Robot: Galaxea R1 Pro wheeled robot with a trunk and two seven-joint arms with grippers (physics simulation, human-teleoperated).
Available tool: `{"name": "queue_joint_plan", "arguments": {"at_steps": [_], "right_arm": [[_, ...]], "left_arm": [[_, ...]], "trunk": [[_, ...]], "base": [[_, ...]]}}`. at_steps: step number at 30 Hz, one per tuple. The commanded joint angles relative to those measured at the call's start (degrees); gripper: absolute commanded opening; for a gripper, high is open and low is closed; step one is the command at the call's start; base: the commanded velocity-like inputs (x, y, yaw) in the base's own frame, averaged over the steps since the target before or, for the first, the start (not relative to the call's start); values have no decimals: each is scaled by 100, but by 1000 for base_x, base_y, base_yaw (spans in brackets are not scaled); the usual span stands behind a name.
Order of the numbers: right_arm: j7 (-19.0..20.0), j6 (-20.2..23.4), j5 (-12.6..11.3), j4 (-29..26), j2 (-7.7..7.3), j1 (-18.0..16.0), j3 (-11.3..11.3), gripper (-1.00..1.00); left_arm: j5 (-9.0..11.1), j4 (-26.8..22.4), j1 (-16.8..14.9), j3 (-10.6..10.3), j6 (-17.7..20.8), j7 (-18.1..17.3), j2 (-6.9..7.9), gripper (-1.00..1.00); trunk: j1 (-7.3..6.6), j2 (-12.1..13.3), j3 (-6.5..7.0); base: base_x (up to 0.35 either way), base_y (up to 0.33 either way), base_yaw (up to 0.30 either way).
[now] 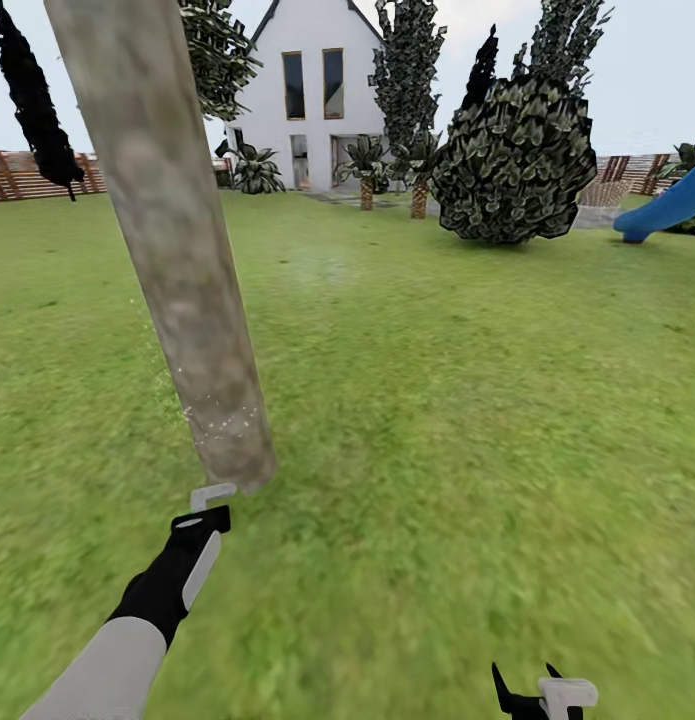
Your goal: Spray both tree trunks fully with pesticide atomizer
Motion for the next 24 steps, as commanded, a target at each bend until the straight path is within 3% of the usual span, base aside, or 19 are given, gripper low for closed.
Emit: {"name": "queue_joint_plan", "arguments": {"at_steps": [1, 5, 6, 7, 11, 15, 18, 21, 24], "right_arm": [[0, 0, 0, 0, -1, 0, 0, 100], [0, 0, 0, 0, -3, 0, 0, 100], [0, 0, 0, 0, -3, 0, 0, 100], [0, 0, 0, 0, -3, 0, 0, 100], [0, 0, 0, 0, -8, 0, 0, 100], [0, -1, 0, 0, -5, 0, 0, 100], [0, 0, 0, 0, -4, 0, 0, 100], [0, 0, 0, 0, 0, 0, 0, 100], [0, 0, 0, 0, 0, 0, 0, 100]], "left_arm": [[-36, -5, -28, -16, 17, -2, -8, -100], [-39, -18, -104, -35, 66, -3, -49, -100], [-44, -27, -311, -38, 439, -3, -51, -100], [-44, -67, -416, -37, 555, -3, -54, -100], [-44, -127, -752, -32, 653, 6, -118, -100], [-48, -219, -752, 5, 762, -2, 69, -100], [-44, -366, -779, -25, 854, -3, 12, -100], [-26, -896, -775, -30, 1231, -2, -37, -100], [-34, -1138, -721, -36, 1328, -3, -17, -100]], "trunk": [[0, 0, 0], [0, 0, 0], [0, 0, 0], [0, 0, 0], [0, 0, 0], [0, 0, 0], [0, 0, 0], [0, 0, 0], [0, 0, 0]], "base": [[0, 0, 0], [-139, 0, 0], [-32, 0, 0], [-13, 0, 0], [-3, 0, 0], [0, 0, 0], [0, 0, 15], [0, 0, 198], [0, 0, 176]]}}
